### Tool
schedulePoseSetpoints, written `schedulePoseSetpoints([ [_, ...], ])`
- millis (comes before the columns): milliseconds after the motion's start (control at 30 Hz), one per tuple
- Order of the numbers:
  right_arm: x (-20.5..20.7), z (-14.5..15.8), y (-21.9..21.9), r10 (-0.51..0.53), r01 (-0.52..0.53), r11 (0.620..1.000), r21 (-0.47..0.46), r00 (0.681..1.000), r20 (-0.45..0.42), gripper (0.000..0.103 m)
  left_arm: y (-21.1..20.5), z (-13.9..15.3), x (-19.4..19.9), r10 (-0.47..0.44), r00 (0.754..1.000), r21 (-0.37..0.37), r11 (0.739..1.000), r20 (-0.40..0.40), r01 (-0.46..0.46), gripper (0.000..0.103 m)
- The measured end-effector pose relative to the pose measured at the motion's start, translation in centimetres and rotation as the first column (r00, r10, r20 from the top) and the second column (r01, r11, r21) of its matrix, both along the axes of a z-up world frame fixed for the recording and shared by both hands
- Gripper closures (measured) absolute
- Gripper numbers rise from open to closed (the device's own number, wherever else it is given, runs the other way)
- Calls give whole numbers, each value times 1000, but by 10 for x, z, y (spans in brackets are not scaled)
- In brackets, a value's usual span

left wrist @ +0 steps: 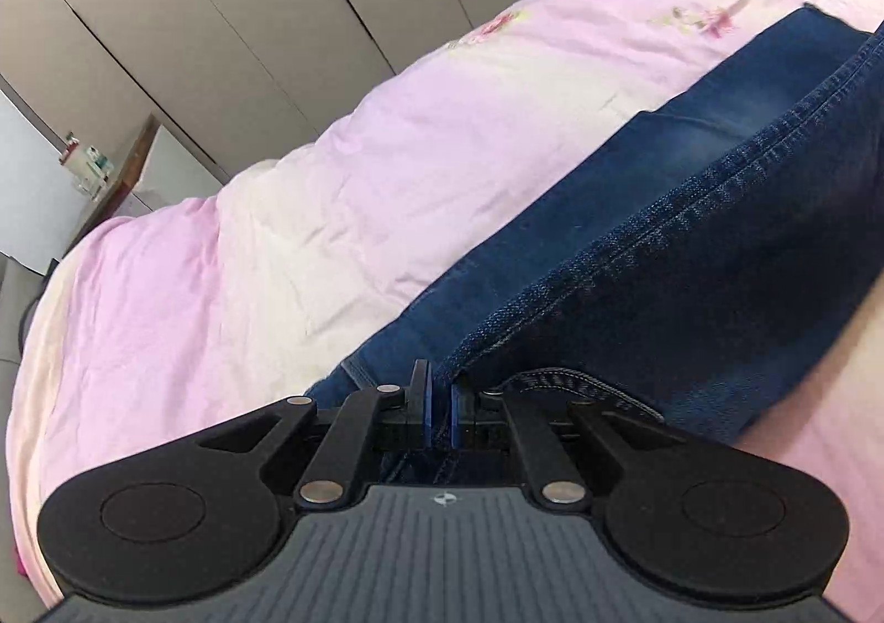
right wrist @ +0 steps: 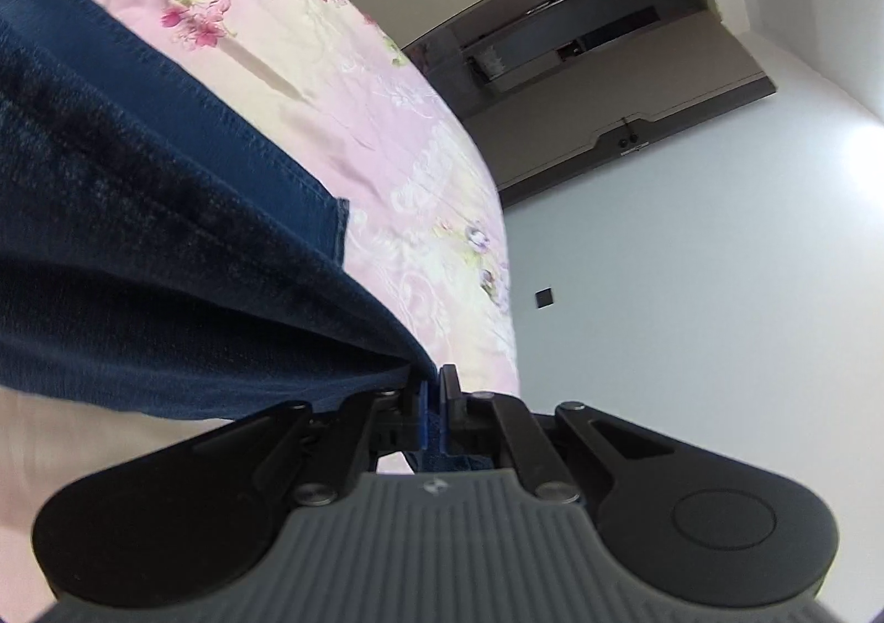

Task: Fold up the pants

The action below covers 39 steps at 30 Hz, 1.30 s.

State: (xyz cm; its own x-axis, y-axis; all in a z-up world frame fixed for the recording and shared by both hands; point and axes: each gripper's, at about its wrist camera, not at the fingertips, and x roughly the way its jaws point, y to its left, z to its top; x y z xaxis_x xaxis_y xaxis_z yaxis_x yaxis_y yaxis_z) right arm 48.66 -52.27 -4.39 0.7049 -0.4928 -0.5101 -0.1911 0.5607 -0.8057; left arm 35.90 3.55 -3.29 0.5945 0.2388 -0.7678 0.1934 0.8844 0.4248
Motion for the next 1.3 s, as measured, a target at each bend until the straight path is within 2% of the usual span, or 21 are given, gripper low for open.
schedulePoseSetpoints([
  [100,53,-19,17,-41,42,998,39,999,-34,103,15,-29,36,32,999,-11,999,-27,-33,97],
  [200,101,-44,34,-30,29,999,-15,997,-67,103,23,-59,54,46,997,-30,998,-62,-48,97],
  [333,139,-69,54,-3,-3,998,-59,994,-105,103,35,-81,69,55,994,-53,997,-91,-60,97],
  [400,149,-76,59,1,-10,997,-79,994,-114,103,45,-84,75,56,995,-73,995,-85,-63,97],
  [500,154,-76,62,2,-14,996,-93,992,-124,103,46,-65,58,27,999,-66,997,-42,-30,97],
  [567,145,-64,61,13,-24,996,-90,992,-128,103,47,-44,43,4,1000,-60,998,-29,-6,97],
  [667,136,-44,56,17,-29,996,-80,990,-138,103,53,-29,56,-4,999,-65,998,-47,1,97],
  [800,165,-42,59,-15,11,999,-49,996,-93,103,64,-48,101,40,998,-98,994,-55,-45,97],
  [900,191,-59,67,-59,57,998,-19,995,-78,103,69,-70,121,68,997,-108,992,-34,-72,97],
  [1067,216,-102,90,-65,57,996,-75,992,-112,103,70,-98,133,67,996,-91,993,-66,-72,96],
  [1167,219,-116,95,-70,59,994,-92,990,-122,103,72,-108,134,76,994,-86,993,-80,-83,87],
  [1233,216,-122,98,-57,43,994,-104,990,-133,100,73,-108,131,69,995,-84,994,-74,-75,66],
  [1267,212,-123,99,-42,27,994,-106,990,-136,79,74,-105,128,66,996,-95,993,-60,-72,40],
  [1300,208,-123,101,-29,14,994,-108,990,-136,54,74,-101,125,74,996,-97,992,-40,-78,19],
])
